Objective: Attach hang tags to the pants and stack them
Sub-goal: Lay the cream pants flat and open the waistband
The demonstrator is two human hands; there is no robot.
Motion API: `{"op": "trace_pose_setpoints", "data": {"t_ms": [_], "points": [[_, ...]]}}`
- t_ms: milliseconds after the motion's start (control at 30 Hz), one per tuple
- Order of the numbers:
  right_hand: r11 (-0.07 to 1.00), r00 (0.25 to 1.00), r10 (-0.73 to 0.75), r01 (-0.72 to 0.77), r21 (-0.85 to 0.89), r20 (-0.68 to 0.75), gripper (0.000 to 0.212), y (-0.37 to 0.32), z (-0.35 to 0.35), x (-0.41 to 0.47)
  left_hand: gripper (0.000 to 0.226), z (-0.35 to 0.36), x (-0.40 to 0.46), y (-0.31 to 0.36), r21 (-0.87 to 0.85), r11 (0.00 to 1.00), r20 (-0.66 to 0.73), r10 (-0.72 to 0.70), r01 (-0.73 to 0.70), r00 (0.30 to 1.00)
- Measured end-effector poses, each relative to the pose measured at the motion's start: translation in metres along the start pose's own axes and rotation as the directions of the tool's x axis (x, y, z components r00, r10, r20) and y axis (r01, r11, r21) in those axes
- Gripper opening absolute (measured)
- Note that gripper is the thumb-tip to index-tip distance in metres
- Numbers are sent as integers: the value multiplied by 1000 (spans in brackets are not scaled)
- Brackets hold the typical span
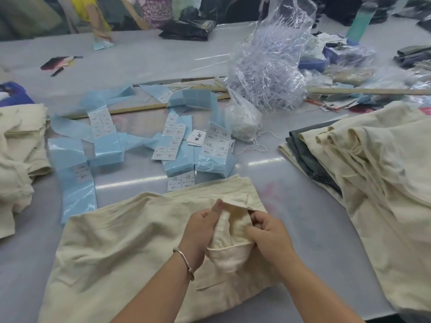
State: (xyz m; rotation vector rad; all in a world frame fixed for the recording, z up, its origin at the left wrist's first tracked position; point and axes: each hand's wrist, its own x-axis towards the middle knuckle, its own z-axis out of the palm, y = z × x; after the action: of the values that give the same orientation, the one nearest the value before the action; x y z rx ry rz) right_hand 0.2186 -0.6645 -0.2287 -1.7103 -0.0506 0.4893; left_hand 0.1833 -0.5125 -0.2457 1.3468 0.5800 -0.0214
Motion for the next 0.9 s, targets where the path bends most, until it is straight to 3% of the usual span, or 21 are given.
{"op": "trace_pose_setpoints", "data": {"t_ms": [167, 400, 500, 567, 633, 667, 700, 733, 800, 833, 867, 900], "points": [[916, 971, 221, -238, 324, 88, 43, 11, -5, -3, 54, 8, 4, -2, 87, 993, -155, 97, -84, 983], [900, 935, 191, -289, 328, 299, 48, 20, -21, -4, 60, -1, 9, -12, 220, 968, -338, 191, -120, 922], [940, 873, 193, -296, 171, 448, 45, 16, -29, -8, 58, -8, 11, -15, 276, 959, -356, 165, -65, 920], [966, 848, 206, -256, 37, 489, 32, 8, -38, -8, 59, -11, 13, -14, 296, 954, -350, 152, -45, 924], [992, 928, 128, -118, -48, 351, 10, 2, -48, -6, 64, -14, 15, -12, 321, 946, -315, 151, -45, 937], [989, 980, 24, 5, -145, 198, 12, 1, -54, -3, 66, -16, 16, -10, 328, 943, -289, 149, -48, 946], [943, 992, -117, 127, -308, 48, 18, 2, -59, 0, 67, -18, 17, -7, 340, 939, -267, 148, -50, 952], [845, 973, -231, 196, -499, -10, 26, 2, -63, 3, 67, -20, 17, -4, 354, 934, -251, 150, -54, 956], [671, 969, -230, 224, -707, 89, 36, 4, -65, 8, 65, -24, 19, -1, 361, 930, -246, 163, -66, 955], [660, 976, -174, 213, -721, 128, 26, 6, -65, 11, 64, -26, 20, 0, 361, 929, -250, 182, -83, 951], [712, 981, -138, 195, -675, 137, 11, 10, -65, 16, 62, -27, 20, 3, 377, 920, -249, 211, -106, 945], [819, 988, -99, 151, -554, 122, 9, 11, -65, 19, 60, -29, 21, 4, 416, 899, -241, 250, -133, 938]]}}
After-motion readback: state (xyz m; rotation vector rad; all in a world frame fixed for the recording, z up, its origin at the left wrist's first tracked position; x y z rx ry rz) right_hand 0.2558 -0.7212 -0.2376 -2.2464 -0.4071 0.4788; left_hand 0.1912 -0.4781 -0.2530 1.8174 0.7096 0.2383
